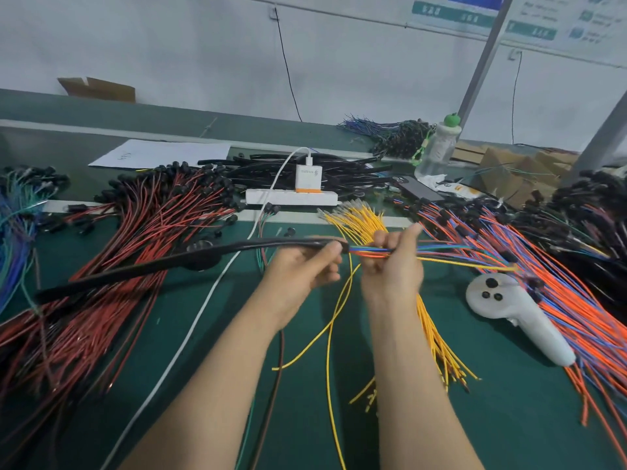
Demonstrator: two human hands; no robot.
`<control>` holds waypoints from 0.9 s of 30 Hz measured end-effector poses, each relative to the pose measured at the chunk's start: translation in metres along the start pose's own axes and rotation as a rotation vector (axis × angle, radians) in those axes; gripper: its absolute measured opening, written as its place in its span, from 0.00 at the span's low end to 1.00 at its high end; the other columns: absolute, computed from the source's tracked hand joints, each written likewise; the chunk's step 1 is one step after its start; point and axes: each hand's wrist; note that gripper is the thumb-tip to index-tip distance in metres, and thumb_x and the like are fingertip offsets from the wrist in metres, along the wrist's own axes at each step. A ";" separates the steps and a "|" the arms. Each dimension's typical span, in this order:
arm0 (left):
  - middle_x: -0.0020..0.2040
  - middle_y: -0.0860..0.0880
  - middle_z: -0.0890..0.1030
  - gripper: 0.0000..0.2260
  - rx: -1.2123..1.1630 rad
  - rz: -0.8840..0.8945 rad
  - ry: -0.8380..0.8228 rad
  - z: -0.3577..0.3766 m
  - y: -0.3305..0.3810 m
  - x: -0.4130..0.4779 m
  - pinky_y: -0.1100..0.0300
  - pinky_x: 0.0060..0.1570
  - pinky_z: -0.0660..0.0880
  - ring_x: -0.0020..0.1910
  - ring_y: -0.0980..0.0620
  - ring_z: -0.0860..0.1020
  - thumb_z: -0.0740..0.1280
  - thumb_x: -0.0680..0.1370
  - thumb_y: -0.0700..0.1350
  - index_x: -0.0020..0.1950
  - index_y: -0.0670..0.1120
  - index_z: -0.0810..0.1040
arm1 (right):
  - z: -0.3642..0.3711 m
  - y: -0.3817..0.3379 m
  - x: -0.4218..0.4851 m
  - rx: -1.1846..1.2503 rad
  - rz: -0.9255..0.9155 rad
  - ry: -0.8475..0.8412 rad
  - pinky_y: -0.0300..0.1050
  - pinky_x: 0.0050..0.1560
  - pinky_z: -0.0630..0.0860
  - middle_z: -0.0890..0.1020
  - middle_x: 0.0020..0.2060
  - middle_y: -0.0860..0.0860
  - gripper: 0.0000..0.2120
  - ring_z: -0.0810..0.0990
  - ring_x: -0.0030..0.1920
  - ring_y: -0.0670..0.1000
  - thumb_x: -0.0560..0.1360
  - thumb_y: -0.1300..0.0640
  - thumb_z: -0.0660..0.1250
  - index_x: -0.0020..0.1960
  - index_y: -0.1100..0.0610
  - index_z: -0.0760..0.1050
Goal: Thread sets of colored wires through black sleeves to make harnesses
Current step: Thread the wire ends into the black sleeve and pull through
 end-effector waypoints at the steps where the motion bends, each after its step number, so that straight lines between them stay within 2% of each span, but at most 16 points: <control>1: 0.30 0.54 0.80 0.06 0.042 0.007 -0.011 0.005 -0.004 -0.001 0.70 0.30 0.74 0.28 0.62 0.76 0.64 0.78 0.36 0.45 0.43 0.79 | 0.004 0.010 -0.003 -0.080 0.008 0.008 0.34 0.22 0.58 0.72 0.24 0.49 0.25 0.65 0.22 0.47 0.82 0.44 0.55 0.29 0.54 0.62; 4: 0.30 0.53 0.80 0.07 0.062 0.044 0.059 0.008 -0.006 0.000 0.70 0.30 0.74 0.28 0.62 0.76 0.64 0.78 0.36 0.43 0.45 0.79 | 0.012 0.025 -0.008 -0.154 0.101 -0.026 0.32 0.20 0.60 0.74 0.26 0.49 0.22 0.65 0.20 0.47 0.81 0.45 0.58 0.31 0.55 0.68; 5: 0.29 0.53 0.80 0.07 0.029 0.049 0.085 0.005 -0.003 0.001 0.70 0.30 0.74 0.28 0.62 0.76 0.64 0.78 0.36 0.43 0.44 0.79 | 0.011 0.022 -0.007 -0.105 0.129 -0.037 0.33 0.20 0.59 0.73 0.26 0.48 0.20 0.64 0.21 0.46 0.80 0.46 0.59 0.33 0.55 0.70; 8: 0.28 0.53 0.79 0.06 -0.066 0.049 0.164 -0.009 0.005 0.005 0.71 0.29 0.73 0.27 0.61 0.75 0.64 0.78 0.37 0.42 0.43 0.79 | -0.001 0.000 0.002 0.271 0.146 -0.034 0.34 0.19 0.54 0.71 0.26 0.46 0.16 0.58 0.19 0.43 0.80 0.51 0.61 0.34 0.54 0.68; 10: 0.28 0.53 0.78 0.06 -0.075 0.035 0.180 -0.017 0.008 0.006 0.71 0.28 0.73 0.26 0.61 0.75 0.64 0.78 0.38 0.42 0.42 0.78 | -0.009 -0.010 0.006 0.333 0.114 -0.012 0.33 0.18 0.53 0.71 0.26 0.48 0.18 0.57 0.18 0.43 0.82 0.51 0.58 0.34 0.54 0.65; 15: 0.29 0.53 0.78 0.06 -0.016 -0.003 0.058 0.000 -0.001 0.001 0.71 0.29 0.73 0.29 0.61 0.75 0.64 0.78 0.37 0.44 0.43 0.79 | 0.008 0.017 -0.005 0.026 0.096 0.033 0.33 0.18 0.57 0.73 0.27 0.52 0.22 0.61 0.16 0.44 0.82 0.47 0.55 0.33 0.57 0.65; 17: 0.29 0.53 0.78 0.07 0.006 0.016 0.062 0.005 -0.004 0.000 0.71 0.30 0.73 0.29 0.61 0.75 0.63 0.78 0.37 0.43 0.44 0.79 | 0.014 0.029 -0.010 -0.102 0.151 0.020 0.32 0.19 0.61 0.74 0.25 0.50 0.23 0.66 0.18 0.45 0.81 0.45 0.57 0.33 0.57 0.72; 19: 0.29 0.53 0.78 0.08 -0.029 0.019 0.094 0.002 -0.002 0.001 0.71 0.30 0.73 0.28 0.61 0.76 0.63 0.78 0.37 0.41 0.43 0.78 | 0.015 0.028 -0.010 -0.083 0.190 -0.018 0.35 0.23 0.61 0.74 0.29 0.49 0.18 0.65 0.22 0.45 0.80 0.45 0.60 0.38 0.55 0.77; 21: 0.28 0.53 0.78 0.06 -0.094 -0.003 0.119 -0.003 0.002 0.003 0.71 0.29 0.73 0.27 0.61 0.75 0.64 0.78 0.37 0.42 0.42 0.79 | 0.009 0.021 -0.006 0.128 0.212 -0.049 0.36 0.24 0.56 0.73 0.32 0.48 0.13 0.60 0.23 0.44 0.79 0.47 0.62 0.42 0.54 0.76; 23: 0.28 0.53 0.78 0.06 -0.139 -0.018 0.135 -0.006 0.002 0.004 0.71 0.28 0.73 0.27 0.61 0.75 0.64 0.78 0.38 0.42 0.42 0.79 | 0.000 0.015 -0.001 0.313 0.208 -0.033 0.34 0.21 0.53 0.72 0.30 0.48 0.15 0.58 0.20 0.44 0.80 0.48 0.61 0.39 0.55 0.71; 25: 0.28 0.53 0.78 0.07 -0.157 -0.027 0.148 -0.006 0.002 0.004 0.71 0.28 0.73 0.26 0.61 0.75 0.64 0.78 0.38 0.41 0.42 0.79 | -0.004 0.014 0.001 0.372 0.199 -0.017 0.33 0.19 0.54 0.71 0.29 0.49 0.18 0.58 0.19 0.44 0.81 0.48 0.59 0.36 0.56 0.67; 27: 0.28 0.53 0.78 0.07 -0.155 -0.029 0.147 -0.005 0.001 0.004 0.71 0.28 0.73 0.26 0.61 0.75 0.64 0.78 0.38 0.41 0.42 0.79 | -0.002 0.015 0.000 0.301 0.165 -0.004 0.33 0.18 0.56 0.71 0.28 0.50 0.20 0.59 0.18 0.43 0.82 0.49 0.57 0.34 0.57 0.65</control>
Point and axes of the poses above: each hand's wrist, its own x-axis towards the middle knuckle, its own z-axis out of the palm, y = z × x
